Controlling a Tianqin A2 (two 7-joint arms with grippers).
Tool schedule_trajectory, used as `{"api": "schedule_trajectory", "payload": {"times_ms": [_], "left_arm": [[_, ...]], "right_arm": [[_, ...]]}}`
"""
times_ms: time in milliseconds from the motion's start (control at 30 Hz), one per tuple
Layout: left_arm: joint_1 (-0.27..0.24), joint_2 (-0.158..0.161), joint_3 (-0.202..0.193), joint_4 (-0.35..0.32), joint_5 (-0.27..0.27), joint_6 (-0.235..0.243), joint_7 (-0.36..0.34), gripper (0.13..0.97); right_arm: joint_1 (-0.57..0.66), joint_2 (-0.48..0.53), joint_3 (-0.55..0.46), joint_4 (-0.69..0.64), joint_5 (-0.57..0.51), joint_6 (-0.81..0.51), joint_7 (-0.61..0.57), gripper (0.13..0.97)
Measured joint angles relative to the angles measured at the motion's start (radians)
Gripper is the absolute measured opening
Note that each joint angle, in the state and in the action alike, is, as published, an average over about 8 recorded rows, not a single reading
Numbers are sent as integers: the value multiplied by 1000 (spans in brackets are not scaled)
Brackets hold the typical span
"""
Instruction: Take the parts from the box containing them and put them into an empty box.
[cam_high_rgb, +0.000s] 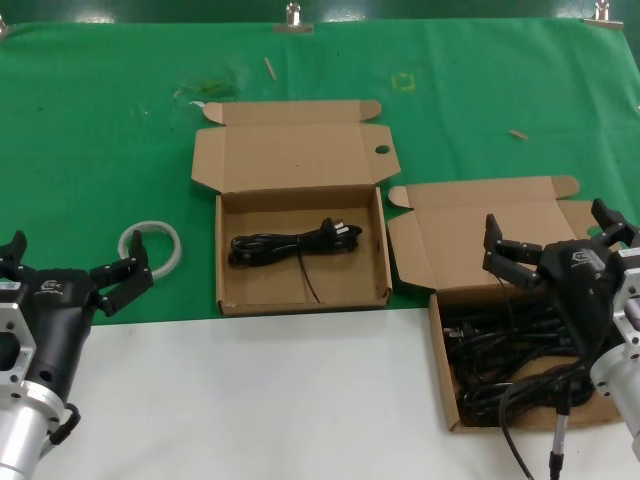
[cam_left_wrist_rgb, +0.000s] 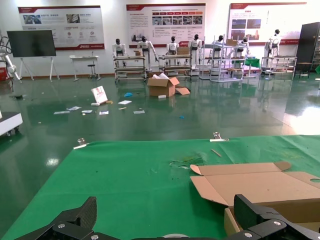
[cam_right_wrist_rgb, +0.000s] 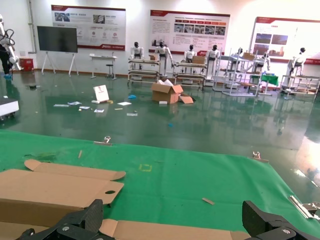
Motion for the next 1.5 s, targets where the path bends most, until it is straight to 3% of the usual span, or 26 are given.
{"api": "schedule_trajectory", "payload": {"times_ms": [1500], "left_arm": [[0, 0, 0, 0, 0, 0, 0, 966]], "right_arm": [[0, 0, 0, 0, 0, 0, 0, 966]]}}
